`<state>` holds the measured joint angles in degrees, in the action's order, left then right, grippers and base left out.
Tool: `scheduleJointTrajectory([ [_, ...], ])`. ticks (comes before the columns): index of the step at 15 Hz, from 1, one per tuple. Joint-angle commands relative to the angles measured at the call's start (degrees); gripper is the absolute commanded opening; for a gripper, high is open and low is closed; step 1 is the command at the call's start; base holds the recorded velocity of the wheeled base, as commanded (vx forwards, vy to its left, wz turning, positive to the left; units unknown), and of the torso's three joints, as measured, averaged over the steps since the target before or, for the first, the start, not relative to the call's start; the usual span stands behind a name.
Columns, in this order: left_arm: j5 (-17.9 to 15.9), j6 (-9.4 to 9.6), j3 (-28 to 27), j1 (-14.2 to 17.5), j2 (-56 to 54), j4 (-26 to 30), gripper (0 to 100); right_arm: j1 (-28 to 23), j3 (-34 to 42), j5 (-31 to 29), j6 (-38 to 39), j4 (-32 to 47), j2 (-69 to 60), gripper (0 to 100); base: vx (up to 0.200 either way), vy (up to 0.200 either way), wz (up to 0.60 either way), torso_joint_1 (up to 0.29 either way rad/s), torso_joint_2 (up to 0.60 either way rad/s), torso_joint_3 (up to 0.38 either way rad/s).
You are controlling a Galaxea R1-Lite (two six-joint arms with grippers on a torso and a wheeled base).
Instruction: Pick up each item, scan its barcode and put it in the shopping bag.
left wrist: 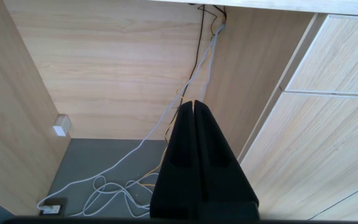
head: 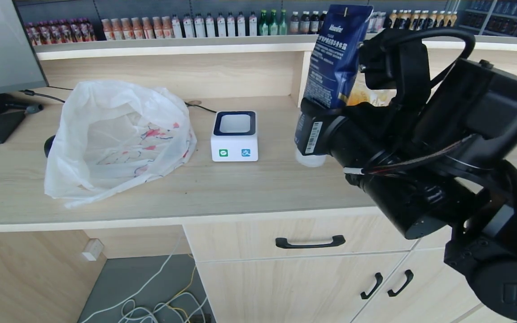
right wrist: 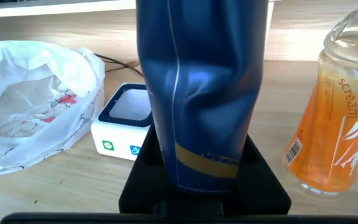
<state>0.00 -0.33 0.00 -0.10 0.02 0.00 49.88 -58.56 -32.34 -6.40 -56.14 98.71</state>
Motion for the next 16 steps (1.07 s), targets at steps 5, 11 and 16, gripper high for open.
scheduleJointTrajectory([
  [5, 0.00, -0.02, 0.00, 0.01, -0.02, 0.00, 0, 3.91, 8.64, 2.81, 2.44, -4.68, -7.56, 0, 0.000, 0.000, 0.00, 0.000, 0.00, 0.000],
  [11, 0.00, -0.02, 0.00, 0.01, -0.02, 0.00, 0, 4.96, 31.23, 18.10, 8.86, -14.53, -17.32, 0, 0.000, 0.000, 0.00, 0.000, 0.00, 0.000],
  [16, 0.00, -0.02, 0.00, 0.01, -0.02, 0.00, 0, 4.61, 37.21, 24.43, 17.39, -18.04, -20.13, 0, 0.000, 0.000, 0.00, 0.000, 0.00, 0.000],
])
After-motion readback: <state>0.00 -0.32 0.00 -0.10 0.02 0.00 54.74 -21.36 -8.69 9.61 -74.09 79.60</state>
